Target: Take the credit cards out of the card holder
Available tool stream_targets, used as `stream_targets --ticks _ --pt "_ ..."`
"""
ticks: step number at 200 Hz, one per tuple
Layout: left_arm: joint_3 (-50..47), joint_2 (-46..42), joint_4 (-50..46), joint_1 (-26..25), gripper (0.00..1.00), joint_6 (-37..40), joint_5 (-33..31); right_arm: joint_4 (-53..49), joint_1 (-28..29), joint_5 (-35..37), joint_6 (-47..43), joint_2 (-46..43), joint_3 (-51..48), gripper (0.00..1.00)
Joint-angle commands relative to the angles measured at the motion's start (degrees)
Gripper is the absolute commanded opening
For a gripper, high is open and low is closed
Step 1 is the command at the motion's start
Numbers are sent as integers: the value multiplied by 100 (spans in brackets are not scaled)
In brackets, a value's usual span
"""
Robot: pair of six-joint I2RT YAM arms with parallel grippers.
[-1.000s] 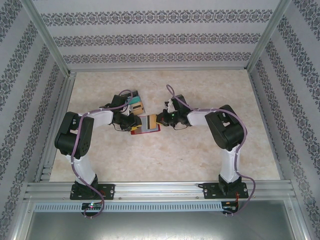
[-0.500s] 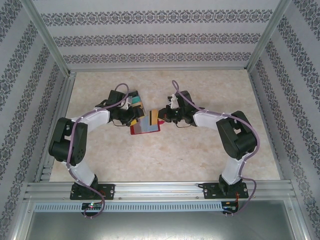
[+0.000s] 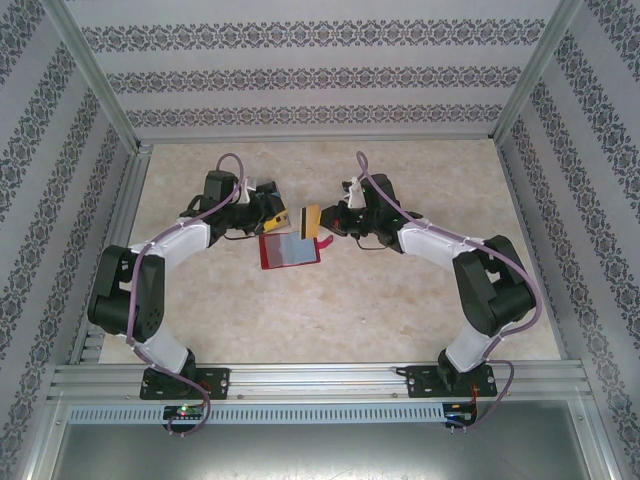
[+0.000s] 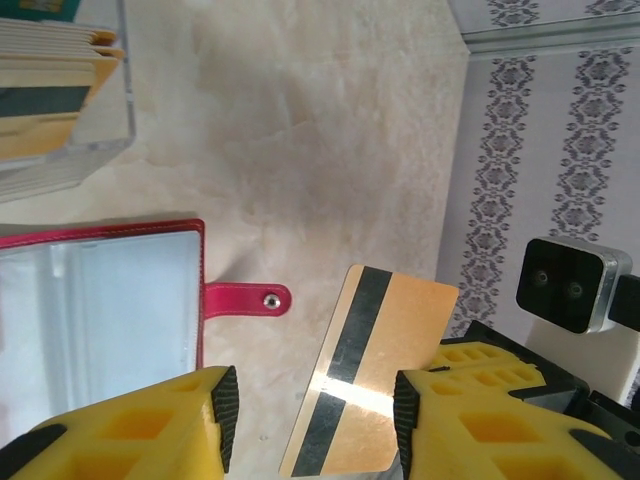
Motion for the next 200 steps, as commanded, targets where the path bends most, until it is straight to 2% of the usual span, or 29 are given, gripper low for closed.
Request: stream_targets --ticks 1,38,111,200 --pt "-138 -229 631 90 45 -342 244 57 -24 59 61 -188 -7 0" --pt "-242 -227 1129 133 41 -658 458 77 6 76 86 -251 58 0" --pt "-399 7 2255 143 40 -1357 912 362 67 -15 178 -305 63 0" --pt "-544 220 2559 124 36 -1504 1231 1180 176 -327 615 1 279 0"
